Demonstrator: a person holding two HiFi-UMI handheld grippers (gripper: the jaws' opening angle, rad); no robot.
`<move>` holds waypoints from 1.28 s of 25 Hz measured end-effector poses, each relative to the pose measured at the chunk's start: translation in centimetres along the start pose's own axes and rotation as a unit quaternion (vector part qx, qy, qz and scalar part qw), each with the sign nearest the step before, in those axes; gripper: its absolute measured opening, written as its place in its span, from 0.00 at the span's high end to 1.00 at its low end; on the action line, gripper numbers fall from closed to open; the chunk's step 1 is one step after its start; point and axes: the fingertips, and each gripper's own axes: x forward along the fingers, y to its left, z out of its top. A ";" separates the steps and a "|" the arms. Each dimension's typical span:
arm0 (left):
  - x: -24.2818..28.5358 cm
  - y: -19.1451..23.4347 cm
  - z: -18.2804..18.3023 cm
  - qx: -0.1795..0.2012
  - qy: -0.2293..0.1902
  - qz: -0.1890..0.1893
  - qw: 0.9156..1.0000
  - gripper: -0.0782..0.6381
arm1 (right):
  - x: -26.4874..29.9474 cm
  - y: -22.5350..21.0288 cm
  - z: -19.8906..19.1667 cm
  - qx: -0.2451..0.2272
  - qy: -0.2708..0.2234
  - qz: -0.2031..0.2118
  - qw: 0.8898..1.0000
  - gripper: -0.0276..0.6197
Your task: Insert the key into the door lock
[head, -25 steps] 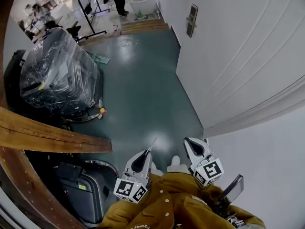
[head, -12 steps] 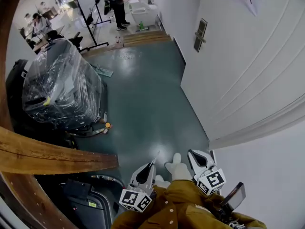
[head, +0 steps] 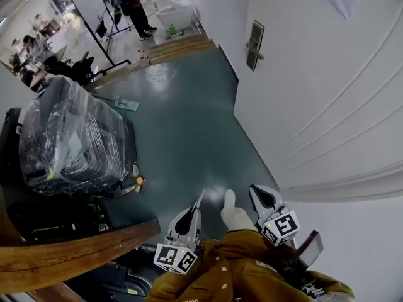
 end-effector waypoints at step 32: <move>41.0 16.0 19.7 -0.007 0.051 -0.108 0.993 0.85 | 32.4 -25.2 15.3 -0.005 -0.007 -0.103 0.995 0.95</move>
